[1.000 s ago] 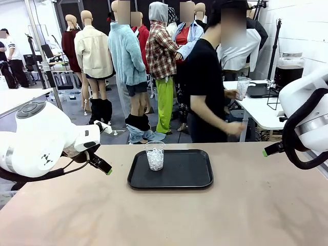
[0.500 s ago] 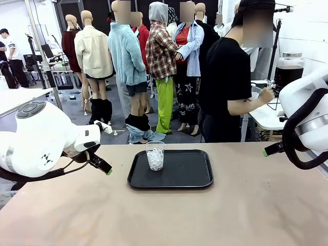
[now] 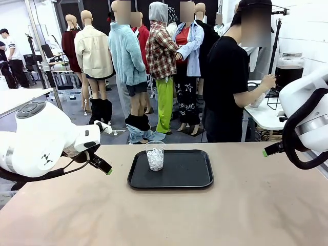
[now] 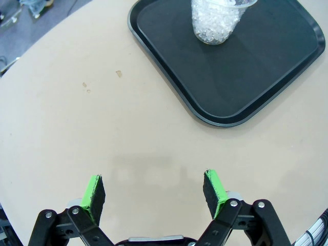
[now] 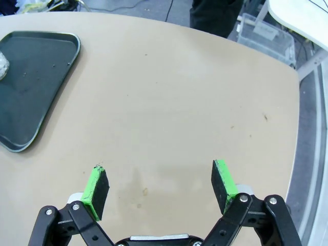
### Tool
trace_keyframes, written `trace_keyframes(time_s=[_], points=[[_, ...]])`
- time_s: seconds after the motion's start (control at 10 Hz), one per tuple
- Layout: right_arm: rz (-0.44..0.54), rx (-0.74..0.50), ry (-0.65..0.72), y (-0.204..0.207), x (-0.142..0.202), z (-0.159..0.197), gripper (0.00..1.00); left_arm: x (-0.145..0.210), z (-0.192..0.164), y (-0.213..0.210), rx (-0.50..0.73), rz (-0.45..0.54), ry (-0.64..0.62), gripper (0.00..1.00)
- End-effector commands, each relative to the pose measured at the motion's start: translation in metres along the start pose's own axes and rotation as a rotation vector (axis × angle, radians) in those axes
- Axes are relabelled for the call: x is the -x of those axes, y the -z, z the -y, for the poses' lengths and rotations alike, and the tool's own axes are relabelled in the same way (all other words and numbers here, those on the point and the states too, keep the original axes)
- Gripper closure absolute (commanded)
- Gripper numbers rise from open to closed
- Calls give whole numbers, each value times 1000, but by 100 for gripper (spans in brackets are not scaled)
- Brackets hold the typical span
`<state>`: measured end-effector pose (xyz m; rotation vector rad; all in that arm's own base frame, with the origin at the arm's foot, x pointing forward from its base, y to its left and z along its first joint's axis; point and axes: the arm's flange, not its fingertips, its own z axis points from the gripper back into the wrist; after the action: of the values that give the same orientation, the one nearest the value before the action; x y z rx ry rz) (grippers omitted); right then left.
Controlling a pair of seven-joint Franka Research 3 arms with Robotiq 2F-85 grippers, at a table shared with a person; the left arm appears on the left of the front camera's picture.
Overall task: Pour the drink into the iced cup.
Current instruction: Pick up the iced cup indicated by the human and present it to them.
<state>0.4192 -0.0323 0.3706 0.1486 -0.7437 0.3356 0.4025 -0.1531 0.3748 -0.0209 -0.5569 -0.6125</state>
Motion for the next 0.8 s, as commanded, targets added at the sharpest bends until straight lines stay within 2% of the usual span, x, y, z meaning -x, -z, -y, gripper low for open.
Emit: trace_keyframes(time_s=[0.0,0.7], points=[[14,-1,1,0,4,1,0,1,-2,-1,0,2,-4,0],[14,-1,1,0,4,1,0,1,-2,-1,0,2,-4,0]])
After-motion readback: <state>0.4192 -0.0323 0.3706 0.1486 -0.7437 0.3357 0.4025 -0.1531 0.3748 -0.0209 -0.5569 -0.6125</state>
